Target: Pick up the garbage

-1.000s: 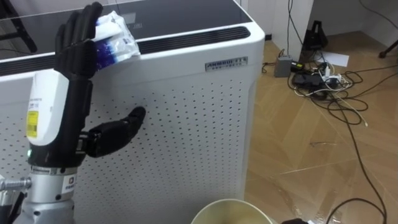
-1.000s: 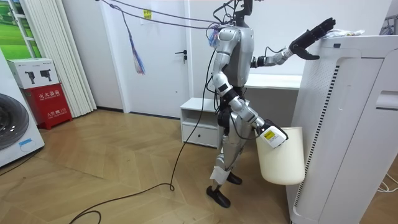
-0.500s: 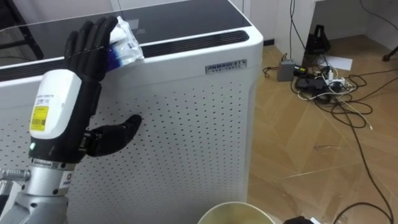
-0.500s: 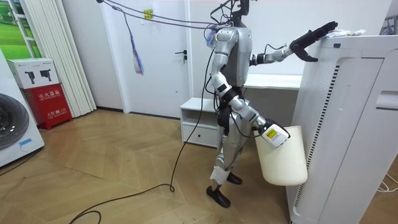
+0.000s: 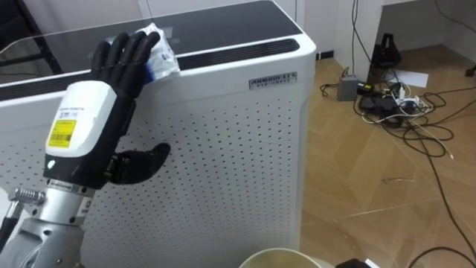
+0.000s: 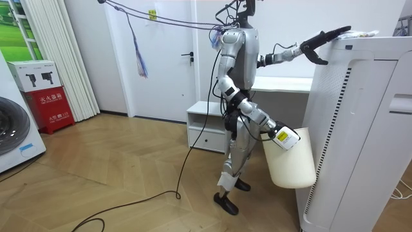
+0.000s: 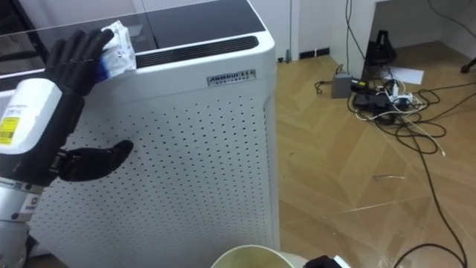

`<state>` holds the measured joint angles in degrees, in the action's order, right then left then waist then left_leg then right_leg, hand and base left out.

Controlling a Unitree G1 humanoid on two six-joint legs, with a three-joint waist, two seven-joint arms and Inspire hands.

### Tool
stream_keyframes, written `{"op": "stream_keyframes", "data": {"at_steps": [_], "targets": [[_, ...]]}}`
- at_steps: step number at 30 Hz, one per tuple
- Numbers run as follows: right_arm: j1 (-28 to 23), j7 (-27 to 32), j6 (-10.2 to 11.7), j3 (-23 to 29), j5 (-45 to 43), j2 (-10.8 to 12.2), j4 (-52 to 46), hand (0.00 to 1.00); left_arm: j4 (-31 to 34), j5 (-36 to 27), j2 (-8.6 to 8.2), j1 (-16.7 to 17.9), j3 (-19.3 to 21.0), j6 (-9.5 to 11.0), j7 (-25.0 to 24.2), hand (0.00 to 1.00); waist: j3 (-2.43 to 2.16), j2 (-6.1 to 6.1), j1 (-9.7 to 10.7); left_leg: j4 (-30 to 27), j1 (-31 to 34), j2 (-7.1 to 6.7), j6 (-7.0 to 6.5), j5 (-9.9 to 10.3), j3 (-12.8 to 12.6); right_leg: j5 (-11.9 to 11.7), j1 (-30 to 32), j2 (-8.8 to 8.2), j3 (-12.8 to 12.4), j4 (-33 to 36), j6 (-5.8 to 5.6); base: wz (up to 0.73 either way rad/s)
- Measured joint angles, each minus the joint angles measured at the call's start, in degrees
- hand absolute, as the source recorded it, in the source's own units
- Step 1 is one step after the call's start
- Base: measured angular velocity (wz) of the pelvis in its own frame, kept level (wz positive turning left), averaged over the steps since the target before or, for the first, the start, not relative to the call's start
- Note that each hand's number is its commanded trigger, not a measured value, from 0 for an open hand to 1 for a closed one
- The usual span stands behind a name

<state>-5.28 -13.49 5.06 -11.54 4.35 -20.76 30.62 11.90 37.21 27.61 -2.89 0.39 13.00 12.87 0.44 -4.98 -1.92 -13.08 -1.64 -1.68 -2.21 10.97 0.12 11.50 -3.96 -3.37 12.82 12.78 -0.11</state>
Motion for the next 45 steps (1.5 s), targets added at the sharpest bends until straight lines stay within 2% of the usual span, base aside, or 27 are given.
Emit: {"op": "stream_keyframes", "data": {"at_steps": [6,7,10,25,36,45], "targets": [[0.01,0.2,-1.07,0.0,0.02,-0.06,-0.28,1.0,0.49,0.62,0.7,-1.63,1.52,-0.95,-1.19,1.0,0.13,-0.5,-0.21,0.4,-0.55,0.02,-0.03,-0.1,-0.07,0.03,0.03,-0.39,-0.21,-0.03,-0.05,-0.01],[0.01,0.18,-1.49,0.01,0.03,-0.24,-0.29,1.0,0.47,0.4,0.8,-1.76,1.79,-0.96,-1.28,1.0,0.34,-0.45,-0.4,0.81,-0.92,-0.03,-0.09,-0.19,-0.29,0.1,0.02,-0.45,-0.51,-0.05,-0.14,-0.1],[0.01,0.23,-2.26,0.09,0.03,-0.33,-0.29,1.0,0.67,-1.41,0.79,-2.0,2.26,-1.76,-2.13,1.0,0.13,-0.96,-0.53,1.63,-1.26,-0.18,-0.16,-0.62,-0.48,0.2,0.05,-0.43,-0.49,-0.05,-0.27,-0.01],[0.02,2.34,-3.34,1.63,0.24,0.19,-0.33,1.0,2.74,-1.55,0.8,-4.54,5.41,-2.62,-4.05,1.0,0.19,-0.8,-0.17,1.89,-1.5,-0.16,-0.1,-0.73,-0.54,0.22,0.02,-0.44,-0.18,-0.14,-0.22,0.0],[0.02,2.62,-3.73,1.62,0.48,0.37,-0.32,1.0,2.71,-2.29,0.8,-4.66,5.65,-3.01,-4.47,1.0,0.06,-0.96,-0.34,2.27,-2.23,-0.13,-0.1,-0.74,-0.94,0.24,-0.45,-0.41,-0.14,-0.16,-0.2,-0.01],[0.16,2.62,-3.9,1.53,0.67,0.13,-0.32,1.0,3.03,-14.72,0.77,-4.34,5.89,-4.75,-7.34,1.0,0.06,-0.99,-0.13,2.51,-2.7,-0.11,-0.1,-0.73,-1.25,0.5,-0.81,-0.78,-0.19,-0.2,-0.2,0.0]]}}
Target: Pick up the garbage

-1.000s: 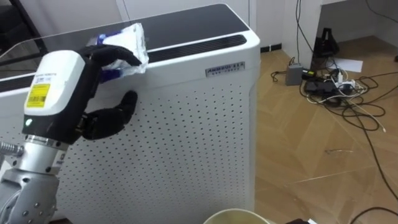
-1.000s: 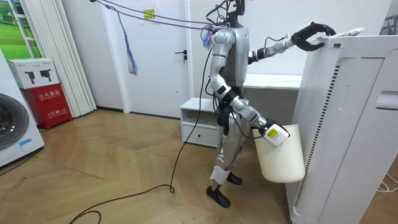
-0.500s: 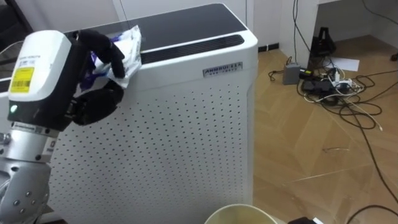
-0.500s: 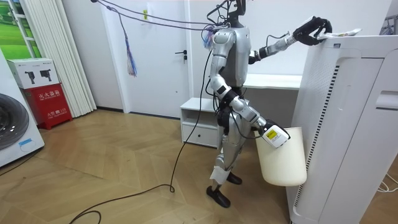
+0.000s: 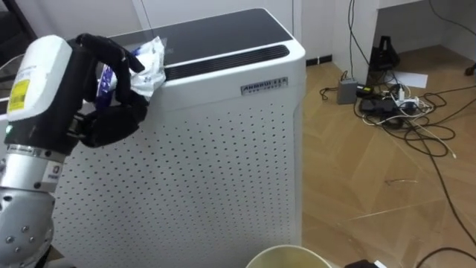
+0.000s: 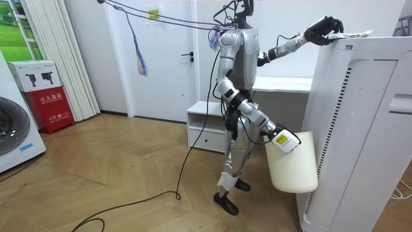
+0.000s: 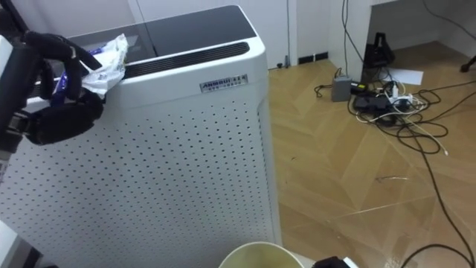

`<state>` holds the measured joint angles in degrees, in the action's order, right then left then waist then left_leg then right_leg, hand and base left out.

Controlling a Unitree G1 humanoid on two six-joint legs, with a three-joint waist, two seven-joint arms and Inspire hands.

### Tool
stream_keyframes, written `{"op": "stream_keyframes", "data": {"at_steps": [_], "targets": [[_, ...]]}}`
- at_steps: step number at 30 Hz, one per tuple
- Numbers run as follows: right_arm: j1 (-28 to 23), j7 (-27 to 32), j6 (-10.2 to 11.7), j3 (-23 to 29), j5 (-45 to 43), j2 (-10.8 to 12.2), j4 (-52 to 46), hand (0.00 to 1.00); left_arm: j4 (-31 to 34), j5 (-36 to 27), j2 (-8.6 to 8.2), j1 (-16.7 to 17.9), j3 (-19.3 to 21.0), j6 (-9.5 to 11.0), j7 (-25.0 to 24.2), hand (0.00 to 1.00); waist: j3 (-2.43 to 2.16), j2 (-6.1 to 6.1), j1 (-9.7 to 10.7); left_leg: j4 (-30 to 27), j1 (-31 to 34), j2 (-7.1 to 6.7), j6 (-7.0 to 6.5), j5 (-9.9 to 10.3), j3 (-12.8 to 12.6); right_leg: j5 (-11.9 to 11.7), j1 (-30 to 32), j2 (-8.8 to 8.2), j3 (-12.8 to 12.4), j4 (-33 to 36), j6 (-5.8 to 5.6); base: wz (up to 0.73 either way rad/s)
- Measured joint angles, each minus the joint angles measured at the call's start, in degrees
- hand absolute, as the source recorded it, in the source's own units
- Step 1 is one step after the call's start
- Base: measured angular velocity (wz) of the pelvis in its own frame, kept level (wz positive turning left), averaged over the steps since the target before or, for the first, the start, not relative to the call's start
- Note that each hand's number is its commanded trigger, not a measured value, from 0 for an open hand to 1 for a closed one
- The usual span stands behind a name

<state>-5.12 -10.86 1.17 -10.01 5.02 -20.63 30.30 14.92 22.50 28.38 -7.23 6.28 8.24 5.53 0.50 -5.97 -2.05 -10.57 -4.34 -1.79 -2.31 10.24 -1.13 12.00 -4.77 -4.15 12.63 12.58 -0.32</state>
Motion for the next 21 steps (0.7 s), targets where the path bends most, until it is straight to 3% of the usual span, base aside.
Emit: {"op": "stream_keyframes", "data": {"at_steps": [2,6,13,21], "targets": [[0.0,0.15,0.0,-0.01,0.0,-0.02,-0.03,1.0,1.07,-4.57,-0.08,0.01,0.51,-0.88,-1.97,1.0,-0.06,0.01,0.02,-0.11,0.39,0.0,0.0,0.0,0.02,-0.01,0.27,0.11,0.16,-0.02,-0.01,0.04],[0.09,0.13,-0.04,-0.02,0.01,-0.13,-0.06,1.0,1.71,-15.46,-0.16,0.37,0.99,-0.63,-4.59,1.0,-0.18,-0.02,-0.16,-0.2,0.77,-0.03,0.0,0.0,0.12,-0.04,0.49,0.11,0.23,0.15,-0.03,0.03],[0.89,-0.08,-0.32,-1.01,1.25,-0.56,-0.04,1.0,3.3,-30.29,-0.58,1.54,-0.55,2.31,-8.61,1.0,0.09,0.44,0.03,-0.16,0.7,-0.02,0.0,0.0,0.14,-0.03,0.32,0.0,0.29,0.0,-0.03,0.0],[2.28,-0.19,-1.06,-2.88,1.5,-0.48,0.0,1.0,7.45,-39.75,-0.64,1.83,-5.62,4.71,-12.88,1.0,0.23,1.82,-0.16,-0.19,1.14,-0.01,0.0,0.0,0.15,-0.03,0.89,0.14,0.11,0.05,-0.03,0.0]]}}
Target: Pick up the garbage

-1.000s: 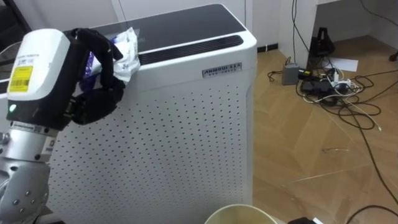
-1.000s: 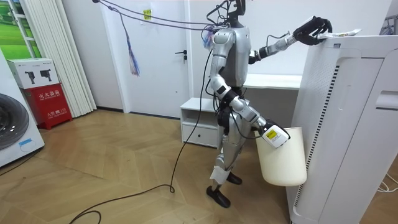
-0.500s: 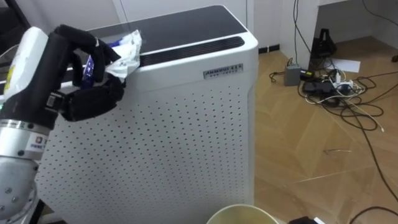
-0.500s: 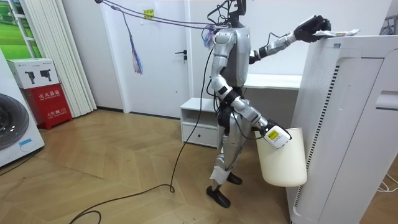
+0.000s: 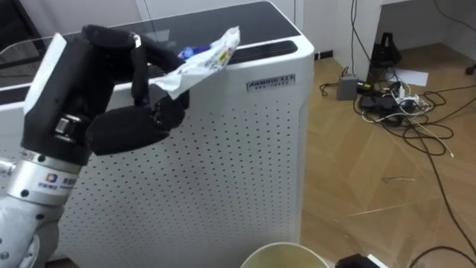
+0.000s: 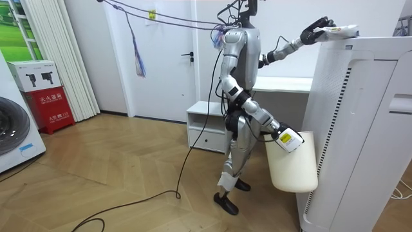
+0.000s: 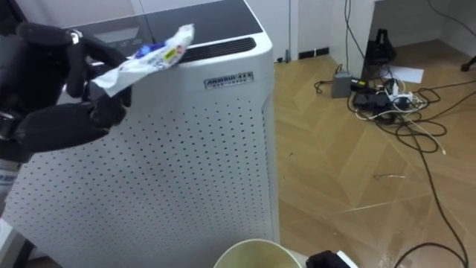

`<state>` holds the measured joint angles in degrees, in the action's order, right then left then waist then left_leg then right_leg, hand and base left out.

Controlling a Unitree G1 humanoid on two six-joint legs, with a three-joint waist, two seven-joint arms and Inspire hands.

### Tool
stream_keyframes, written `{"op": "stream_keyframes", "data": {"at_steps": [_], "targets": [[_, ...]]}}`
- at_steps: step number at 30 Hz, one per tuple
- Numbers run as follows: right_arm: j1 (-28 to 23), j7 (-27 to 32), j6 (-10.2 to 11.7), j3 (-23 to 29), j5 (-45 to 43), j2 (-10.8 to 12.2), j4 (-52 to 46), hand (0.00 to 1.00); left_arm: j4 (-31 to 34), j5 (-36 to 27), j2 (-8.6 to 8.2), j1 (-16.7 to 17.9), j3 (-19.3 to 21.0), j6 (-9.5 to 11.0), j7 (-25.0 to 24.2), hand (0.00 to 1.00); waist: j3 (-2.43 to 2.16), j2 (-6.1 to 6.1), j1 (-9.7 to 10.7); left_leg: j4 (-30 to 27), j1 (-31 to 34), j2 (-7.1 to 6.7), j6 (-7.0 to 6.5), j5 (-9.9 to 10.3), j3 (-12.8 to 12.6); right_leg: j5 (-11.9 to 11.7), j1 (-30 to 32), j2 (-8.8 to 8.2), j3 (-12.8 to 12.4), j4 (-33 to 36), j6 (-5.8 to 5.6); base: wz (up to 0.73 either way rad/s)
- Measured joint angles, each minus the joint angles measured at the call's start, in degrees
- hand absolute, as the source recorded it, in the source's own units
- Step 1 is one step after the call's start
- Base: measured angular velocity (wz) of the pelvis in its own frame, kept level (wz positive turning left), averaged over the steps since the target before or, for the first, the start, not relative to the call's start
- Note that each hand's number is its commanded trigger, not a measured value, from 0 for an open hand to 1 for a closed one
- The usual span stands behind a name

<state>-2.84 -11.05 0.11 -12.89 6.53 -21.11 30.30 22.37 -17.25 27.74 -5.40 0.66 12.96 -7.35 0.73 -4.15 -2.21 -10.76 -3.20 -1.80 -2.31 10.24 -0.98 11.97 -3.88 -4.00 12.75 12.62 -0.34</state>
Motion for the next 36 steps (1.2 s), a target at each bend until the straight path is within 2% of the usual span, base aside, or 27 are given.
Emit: {"op": "stream_keyframes", "data": {"at_steps": [4,5,7,9,14,21,27,31,33,36], "targets": [[0.77,0.32,0.0,-1.41,-0.03,-0.35,0.07,1.0,1.38,-6.89,0.43,0.16,-4.17,-0.27,-5.14,1.0,-0.03,0.1,-0.2,-0.13,0.22,-0.09,0.0,0.0,0.01,-0.03,-0.07,0.1,0.21,0.02,-0.04,0.0],[1.03,0.34,0.0,-1.82,-0.06,-0.42,0.09,1.0,1.32,-7.1,0.86,0.33,-5.1,-0.93,-6.63,1.0,-0.06,0.05,-0.17,-0.19,0.42,-0.07,0.0,0.0,0.02,-0.04,-0.13,0.11,0.21,0.06,-0.03,0.0],[1.25,0.41,0.0,-1.96,-0.05,-0.43,0.09,1.0,1.35,-7.09,2.73,0.59,-9.86,-3.97,-12.71,1.0,-0.06,-0.06,0.19,-0.85,1.42,-0.02,0.0,0.0,0.14,-0.13,0.3,0.13,0.64,0.07,0.07,0.08],[1.49,0.5,0.0,-1.98,-0.04,-0.42,0.07,1.0,1.46,-7.09,2.9,0.57,-10.75,-5.39,-16.04,1.0,-0.18,-0.35,0.21,-1.03,2.15,0.11,0.0,0.01,0.12,-0.24,0.99,0.09,0.75,0.19,0.21,0.03],[1.52,0.46,-0.03,-2.05,-0.01,-0.77,0.07,1.0,1.73,-7.54,2.94,0.57,-10.7,-5.52,-20.64,1.0,-0.54,-1.15,-0.22,-1.04,2.22,0.23,0.01,0.0,0.05,-0.28,1.08,-0.01,0.68,0.24,0.29,0.0],[1.6,0.67,-0.22,-2.04,0.15,-0.98,0.06,1.0,1.24,-7.53,2.53,1.35,-10.59,-5.97,-22.69,1.0,-0.39,-1.19,-2.0,-0.93,2.41,0.26,0.0,0.0,-0.69,-0.25,2.61,-0.18,-0.25,1.68,0.29,-0.08],[1.79,0.63,-0.22,-2.04,0.16,0.0,0.04,1.0,-3.21,-1.89,1.84,7.72,-10.4,-6.79,-22.9,1.0,-0.08,-0.87,-2.49,-1.36,3.55,0.24,-0.04,-0.02,-1.2,-0.21,4.07,-0.2,-0.95,2.41,0.29,-0.07],[3.36,0.88,-0.19,-2.19,0.16,0.52,0.13,1.0,-9.41,-0.53,1.93,8.38,-10.4,-6.87,-22.89,1.0,0.81,-1.14,-1.23,-3.22,7.15,0.17,-0.05,-0.01,-0.61,-0.21,6.55,-0.14,0.07,3.16,0.33,0.15],[3.44,1.01,-0.17,-2.19,0.16,0.87,0.13,1.0,-12.16,-0.51,1.7,8.86,-10.45,-6.95,-22.88,1.0,0.84,-1.38,-1.25,-3.63,8.54,0.19,-0.05,-0.01,-0.56,-0.23,7.95,-0.07,-0.02,3.45,0.35,0.06],[3.56,1.86,-0.16,-2.33,0.6,1.79,0.48,1.0,-15.87,0.22,-0.75,9.08,-10.46,-7.63,-22.71,1.0,0.81,-1.57,-1.07,-4.03,10.27,0.22,-0.05,-0.01,-0.55,-0.25,9.65,-0.1,0.03,3.92,0.4,0.0]]}}
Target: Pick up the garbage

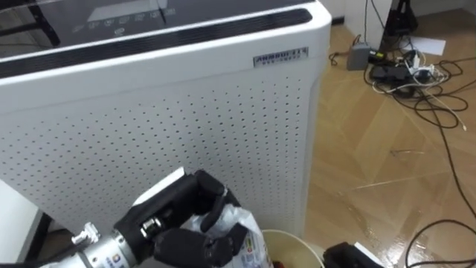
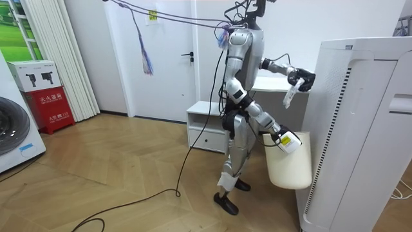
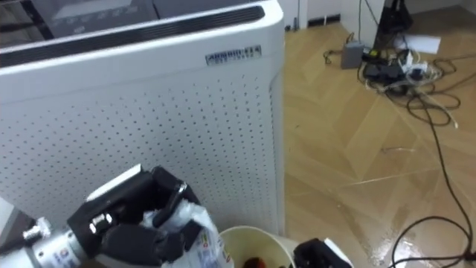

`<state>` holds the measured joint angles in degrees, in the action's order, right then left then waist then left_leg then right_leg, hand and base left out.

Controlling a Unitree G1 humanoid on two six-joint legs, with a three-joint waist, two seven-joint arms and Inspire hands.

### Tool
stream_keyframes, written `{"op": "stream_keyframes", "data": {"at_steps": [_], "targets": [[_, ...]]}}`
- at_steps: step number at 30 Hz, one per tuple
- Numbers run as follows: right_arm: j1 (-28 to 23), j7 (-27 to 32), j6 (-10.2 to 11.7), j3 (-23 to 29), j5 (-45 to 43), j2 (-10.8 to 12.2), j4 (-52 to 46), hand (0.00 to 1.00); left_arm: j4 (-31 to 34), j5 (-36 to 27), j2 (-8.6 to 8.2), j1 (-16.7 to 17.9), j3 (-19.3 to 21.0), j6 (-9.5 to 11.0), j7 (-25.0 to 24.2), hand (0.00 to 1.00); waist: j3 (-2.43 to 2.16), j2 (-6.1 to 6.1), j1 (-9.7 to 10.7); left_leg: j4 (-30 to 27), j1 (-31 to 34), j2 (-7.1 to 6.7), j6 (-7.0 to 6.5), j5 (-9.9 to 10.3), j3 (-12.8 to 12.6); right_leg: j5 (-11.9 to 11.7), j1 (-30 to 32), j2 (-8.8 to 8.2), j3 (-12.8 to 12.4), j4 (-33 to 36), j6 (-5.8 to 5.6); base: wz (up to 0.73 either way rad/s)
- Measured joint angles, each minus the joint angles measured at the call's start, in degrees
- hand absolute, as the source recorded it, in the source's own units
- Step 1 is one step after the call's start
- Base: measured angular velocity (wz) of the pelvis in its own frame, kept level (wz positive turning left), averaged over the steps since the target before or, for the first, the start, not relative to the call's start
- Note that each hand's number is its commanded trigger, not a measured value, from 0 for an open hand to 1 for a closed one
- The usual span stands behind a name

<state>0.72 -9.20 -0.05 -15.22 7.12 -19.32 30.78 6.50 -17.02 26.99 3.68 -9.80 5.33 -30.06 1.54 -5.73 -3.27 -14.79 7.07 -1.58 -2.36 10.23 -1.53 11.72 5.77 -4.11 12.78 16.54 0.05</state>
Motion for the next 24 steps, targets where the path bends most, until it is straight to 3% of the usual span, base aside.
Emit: {"op": "stream_keyframes", "data": {"at_steps": [2,4,9,19,24], "targets": [[1.11,0.36,0.48,-1.02,0.81,0.0,1.63,1.0,-2.81,0.95,-2.69,-0.55,-0.74,0.09,0.43,1.0,0.01,0.07,0.07,-0.09,1.33,-0.02,-0.02,-0.02,-0.16,0.02,2.06,-0.31,-0.16,1.33,0.03,-0.05],[1.67,0.35,0.6,-2.23,1.53,0.05,2.82,1.0,-5.67,0.99,-3.7,-1.02,-2.31,0.02,0.72,1.0,0.1,0.3,0.15,-0.08,1.66,-0.03,-0.03,-0.02,-0.35,0.2,2.99,-0.81,-0.12,2.36,0.05,-0.1],[2.48,0.26,0.61,-3.74,1.53,0.71,2.88,1.0,-9.9,0.93,-4.97,-1.55,-5.08,0.07,0.87,1.0,0.25,1.08,1.51,-0.71,3.74,0.01,-0.11,-0.07,-0.93,0.2,5.33,-1.01,-0.06,3.24,0.06,-0.04],[2.91,0.2,1.94,-3.86,2.0,4.45,6.97,1.0,-15.55,0.96,-10.08,-3.55,-8.45,0.17,3.7,1.0,0.25,2.14,1.45,-2.99,7.56,0.48,-0.09,-0.12,-1.62,-0.23,8.7,-0.77,-0.08,4.1,0.78,-0.02],[3.16,-0.42,1.95,-4.52,2.38,6.01,8.09,1.0,-19.6,1.8,-10.93,-3.77,-8.51,0.62,4.82,1.0,0.21,3.17,1.26,-3.17,8.73,0.82,0.03,-0.39,-2.4,-0.37,10.29,-0.66,-0.33,4.54,1.11,-0.06]]}}
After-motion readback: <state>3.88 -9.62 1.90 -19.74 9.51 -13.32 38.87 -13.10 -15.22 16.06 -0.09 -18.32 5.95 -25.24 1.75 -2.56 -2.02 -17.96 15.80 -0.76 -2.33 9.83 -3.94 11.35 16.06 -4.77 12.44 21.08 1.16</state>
